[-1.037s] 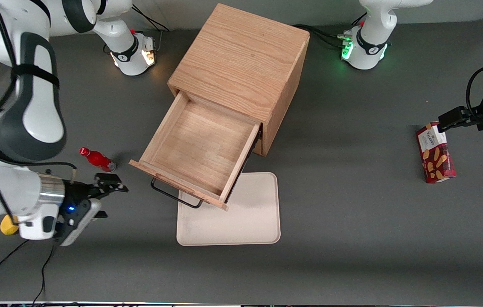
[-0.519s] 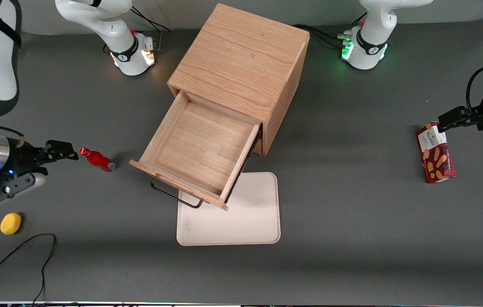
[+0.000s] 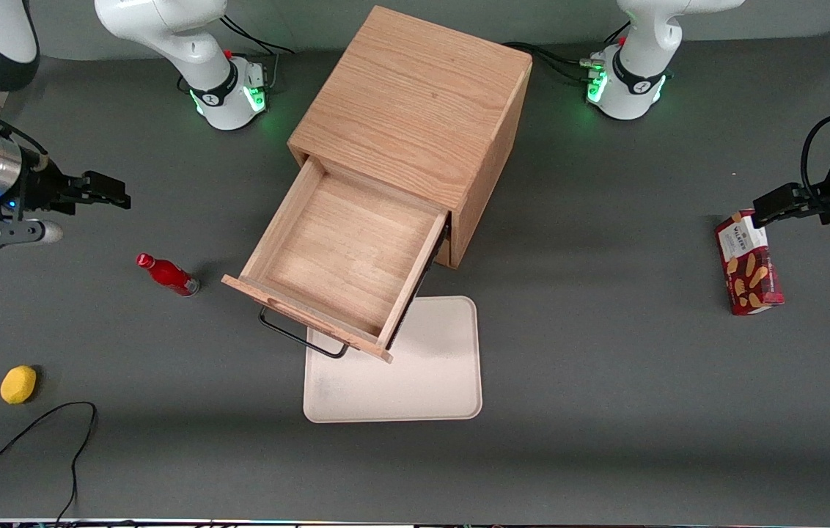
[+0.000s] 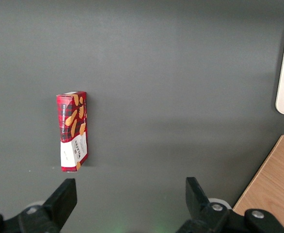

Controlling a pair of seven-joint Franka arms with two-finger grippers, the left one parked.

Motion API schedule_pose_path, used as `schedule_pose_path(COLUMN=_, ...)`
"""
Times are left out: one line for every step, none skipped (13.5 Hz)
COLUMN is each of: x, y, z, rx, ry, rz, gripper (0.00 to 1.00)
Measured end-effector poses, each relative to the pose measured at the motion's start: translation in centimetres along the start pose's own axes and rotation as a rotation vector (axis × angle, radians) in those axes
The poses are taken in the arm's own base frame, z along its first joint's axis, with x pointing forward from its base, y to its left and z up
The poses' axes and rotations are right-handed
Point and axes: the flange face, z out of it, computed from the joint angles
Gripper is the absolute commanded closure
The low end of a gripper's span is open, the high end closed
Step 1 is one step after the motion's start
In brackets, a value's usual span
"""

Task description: Open upper drawer

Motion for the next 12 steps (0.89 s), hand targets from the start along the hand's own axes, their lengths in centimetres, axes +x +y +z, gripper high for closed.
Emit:
schedule_pose_path(x=-0.2, y=0.6, z=-0.1, rx=0.000, ry=-0.001, rz=0.037, gripper=0.00)
schedule_pose_path(x=-0.2, y=1.8, z=-0.1, rx=0.003, ry=-0.004, rz=0.065, gripper=0.00)
schedule_pose_path(x=-0.2, y=2.9, z=0.0, rx=0.002, ry=-0.006, rz=0.085, gripper=0.00)
schedule_pose_path(x=-0.1, y=3.3, z=0.0, rx=-0.006, ry=-0.004, rz=0.103, gripper=0.00)
schedule_pose_path(x=-0.1, y=3.4, z=-0.2, rx=-0.010, ry=0.001, rz=0.126, gripper=0.00)
schedule_pose_path(x=-0.1, y=3.4, z=-0.4, rx=-0.011, ry=0.006, rz=0.138, gripper=0.00)
schedule_pose_path(x=0.0, y=3.3, z=-0.4, rx=-0.012, ry=0.014, rz=0.145, gripper=0.00)
schedule_pose_path(x=0.2, y=3.2, z=-0.6, rx=-0.012, ry=0.029, rz=0.152, gripper=0.00)
schedule_pose_path(x=0.3, y=3.2, z=-0.7, rx=-0.011, ry=0.042, rz=0.152, gripper=0.00)
schedule_pose_path(x=0.3, y=3.1, z=-0.8, rx=-0.010, ry=0.049, rz=0.151, gripper=0.00)
schedule_pose_path(x=0.3, y=3.1, z=-0.9, rx=-0.010, ry=0.053, rz=0.150, gripper=0.00)
schedule_pose_path(x=0.1, y=3.0, z=-1.2, rx=-0.009, ry=0.058, rz=0.144, gripper=0.00)
